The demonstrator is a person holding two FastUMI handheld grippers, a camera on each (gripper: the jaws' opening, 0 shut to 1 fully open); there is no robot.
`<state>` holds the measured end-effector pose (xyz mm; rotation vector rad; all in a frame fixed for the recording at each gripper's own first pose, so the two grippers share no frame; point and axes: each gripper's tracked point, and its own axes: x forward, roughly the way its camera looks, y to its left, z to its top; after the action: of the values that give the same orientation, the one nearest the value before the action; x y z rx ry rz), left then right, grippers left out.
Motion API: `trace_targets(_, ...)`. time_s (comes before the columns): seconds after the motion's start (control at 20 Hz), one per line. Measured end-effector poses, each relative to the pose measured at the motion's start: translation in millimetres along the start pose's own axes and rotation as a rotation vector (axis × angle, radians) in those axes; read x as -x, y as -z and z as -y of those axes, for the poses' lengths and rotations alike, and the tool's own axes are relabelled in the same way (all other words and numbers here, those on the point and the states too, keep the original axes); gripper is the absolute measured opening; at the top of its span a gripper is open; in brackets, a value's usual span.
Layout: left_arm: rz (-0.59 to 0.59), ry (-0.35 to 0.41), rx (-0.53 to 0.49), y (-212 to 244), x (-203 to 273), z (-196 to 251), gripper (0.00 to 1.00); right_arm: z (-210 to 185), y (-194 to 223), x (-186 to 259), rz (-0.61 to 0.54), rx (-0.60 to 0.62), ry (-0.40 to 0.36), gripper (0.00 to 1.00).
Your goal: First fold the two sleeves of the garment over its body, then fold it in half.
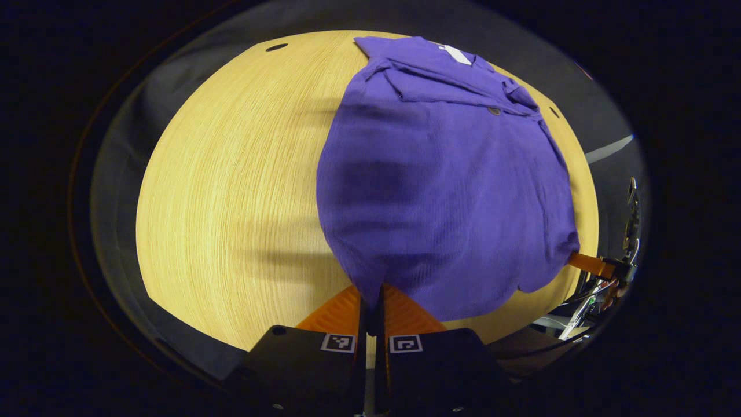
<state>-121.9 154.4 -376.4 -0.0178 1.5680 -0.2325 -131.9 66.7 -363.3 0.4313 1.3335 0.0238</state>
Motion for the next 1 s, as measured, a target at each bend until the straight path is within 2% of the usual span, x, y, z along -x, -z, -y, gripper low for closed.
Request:
trace_targets(0.2, 0.057, 0.037, -0.021, -20.7, 19.8, 9.1, 0.07, -11.4, -26.9, 16.0, 0.063, -0.036, -0.052, 0.07)
trace_targets(0.4, 0.123, 0.093, -0.033, -42.6, 46.9, 19.8, 0.07, -22.5, -53.4, 33.3, 0.121, -0.020, -0.084, 0.07)
trace_targets(0.8, 0.218, 0.131, -0.069, -104.7, 89.7, 30.6, 0.07, -40.6, -109.1, 69.1, 0.216, 0.007, -0.143, 0.07)
trace_targets(1.0, 0.262, 0.124, -0.083, -150.6, 108.4, 33.5, 0.07, -48.9, -147.7, 81.9, 0.258, 0.036, -0.154, 0.07)
